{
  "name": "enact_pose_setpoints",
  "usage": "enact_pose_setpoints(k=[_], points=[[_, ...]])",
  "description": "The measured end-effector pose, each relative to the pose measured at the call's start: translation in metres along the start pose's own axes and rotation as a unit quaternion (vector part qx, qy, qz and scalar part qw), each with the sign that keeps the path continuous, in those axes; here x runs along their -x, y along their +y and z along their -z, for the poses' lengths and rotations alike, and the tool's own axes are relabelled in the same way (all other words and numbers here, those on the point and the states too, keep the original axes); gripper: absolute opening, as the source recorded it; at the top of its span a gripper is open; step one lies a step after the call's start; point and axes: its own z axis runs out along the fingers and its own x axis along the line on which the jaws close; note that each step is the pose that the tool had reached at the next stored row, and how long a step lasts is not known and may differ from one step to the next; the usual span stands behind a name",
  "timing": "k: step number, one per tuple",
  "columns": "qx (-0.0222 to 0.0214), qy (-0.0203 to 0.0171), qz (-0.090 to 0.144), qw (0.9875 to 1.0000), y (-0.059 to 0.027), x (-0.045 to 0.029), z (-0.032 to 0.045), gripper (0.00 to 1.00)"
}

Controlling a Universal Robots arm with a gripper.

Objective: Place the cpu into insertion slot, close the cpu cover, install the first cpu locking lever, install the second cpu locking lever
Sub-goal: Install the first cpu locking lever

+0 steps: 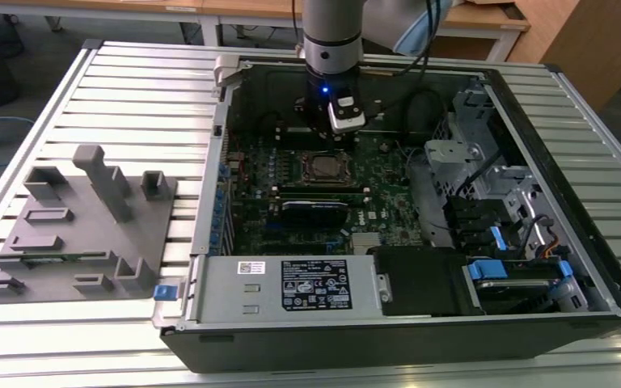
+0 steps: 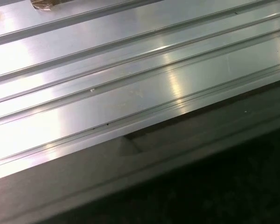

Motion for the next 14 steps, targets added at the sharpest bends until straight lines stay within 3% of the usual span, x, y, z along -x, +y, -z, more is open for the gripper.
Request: enact_pose_setpoints(k=[14], points=[[-0.0004,-0.0005,0.0,1.0,-0.0005,-0.0001,-0.0006,0.11]])
